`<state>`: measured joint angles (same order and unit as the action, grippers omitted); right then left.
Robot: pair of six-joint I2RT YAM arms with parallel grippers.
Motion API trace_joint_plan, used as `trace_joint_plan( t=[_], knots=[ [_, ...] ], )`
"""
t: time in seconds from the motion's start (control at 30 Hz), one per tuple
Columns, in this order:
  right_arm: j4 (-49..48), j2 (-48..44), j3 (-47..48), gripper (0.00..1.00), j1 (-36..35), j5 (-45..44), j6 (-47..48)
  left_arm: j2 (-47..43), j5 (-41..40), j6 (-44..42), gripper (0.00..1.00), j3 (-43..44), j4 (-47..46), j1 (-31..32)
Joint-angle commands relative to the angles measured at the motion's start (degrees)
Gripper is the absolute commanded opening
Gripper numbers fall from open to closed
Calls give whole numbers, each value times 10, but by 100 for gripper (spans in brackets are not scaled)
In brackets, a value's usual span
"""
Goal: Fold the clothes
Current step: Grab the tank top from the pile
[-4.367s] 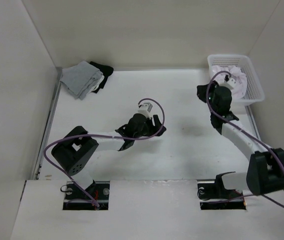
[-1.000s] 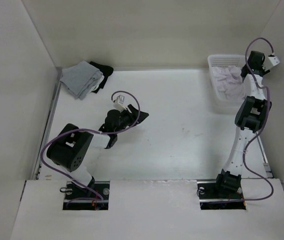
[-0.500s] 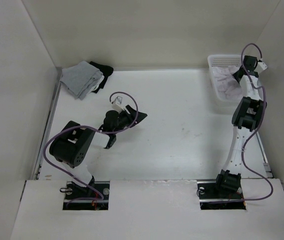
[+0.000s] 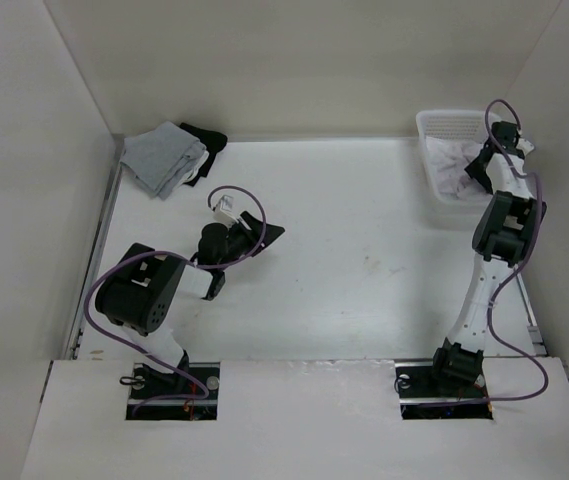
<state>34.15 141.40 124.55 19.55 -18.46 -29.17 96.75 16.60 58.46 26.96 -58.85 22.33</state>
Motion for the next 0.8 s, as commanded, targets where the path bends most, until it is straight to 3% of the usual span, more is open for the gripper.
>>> trace_joint_plan(
  t=[0.0, 0.1, 0.2, 0.27, 0.37, 0.5, 0.63, 0.77],
  knots=[
    [52, 12, 53, 69, -1, -16, 41, -24, 9, 2, 44, -5, -44, 2],
    [75, 16, 60, 72, -12, -18, 50, -24, 9, 2, 44, -4, -44, 1],
    [93, 19, 59, 47, -15, -10, 58, -26, 5, 0, 44, -7, -44, 0],
    [100, 18, 60, 22, -17, -4, 57, -26, 5, -1, 44, -7, -44, 1],
    [87, 8, 53, 5, -18, 18, 44, -27, 5, -2, 44, -8, -44, 5],
    [-41, -74, -43, 0, -20, 75, 7, -27, 5, -4, 44, -8, -44, 5],
    [-234, -232, -182, 0, -26, 130, -43, -21, 1, -8, 44, -3, -44, 5],
    [-295, -364, -223, 0, -56, 167, -85, -9, 1, -5, 43, 7, -44, 11]
  ],
)
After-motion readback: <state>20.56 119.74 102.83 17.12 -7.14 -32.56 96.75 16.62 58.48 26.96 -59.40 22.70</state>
